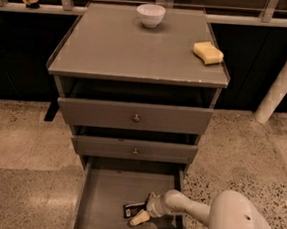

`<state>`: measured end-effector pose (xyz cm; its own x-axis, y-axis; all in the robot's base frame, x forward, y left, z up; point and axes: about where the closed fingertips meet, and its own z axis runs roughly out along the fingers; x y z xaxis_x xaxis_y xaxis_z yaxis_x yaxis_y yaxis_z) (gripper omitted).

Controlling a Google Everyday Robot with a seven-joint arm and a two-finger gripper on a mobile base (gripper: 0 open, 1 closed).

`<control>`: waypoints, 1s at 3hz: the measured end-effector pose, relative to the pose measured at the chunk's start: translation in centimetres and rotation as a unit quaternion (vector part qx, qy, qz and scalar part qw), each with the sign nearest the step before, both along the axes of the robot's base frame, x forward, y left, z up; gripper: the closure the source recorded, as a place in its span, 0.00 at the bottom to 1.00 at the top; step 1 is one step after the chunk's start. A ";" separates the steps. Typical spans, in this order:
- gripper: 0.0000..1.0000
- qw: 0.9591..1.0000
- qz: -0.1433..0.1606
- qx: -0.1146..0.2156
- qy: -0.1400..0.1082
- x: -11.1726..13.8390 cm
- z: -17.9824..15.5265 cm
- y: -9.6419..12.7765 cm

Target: Pick rxbar chocolate from bottom drawer and place on counter

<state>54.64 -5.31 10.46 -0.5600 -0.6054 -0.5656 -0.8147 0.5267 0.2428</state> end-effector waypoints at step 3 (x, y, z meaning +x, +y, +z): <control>0.00 0.999 0.011 -0.048 -0.024 -3.7 0.2 1.0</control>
Offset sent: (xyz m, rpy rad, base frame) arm -0.0365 0.0221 0.0142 -0.2087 -0.2428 -0.0089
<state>50.95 -4.30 10.66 -0.5205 -0.6691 -0.5305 -0.8352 0.5280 0.1535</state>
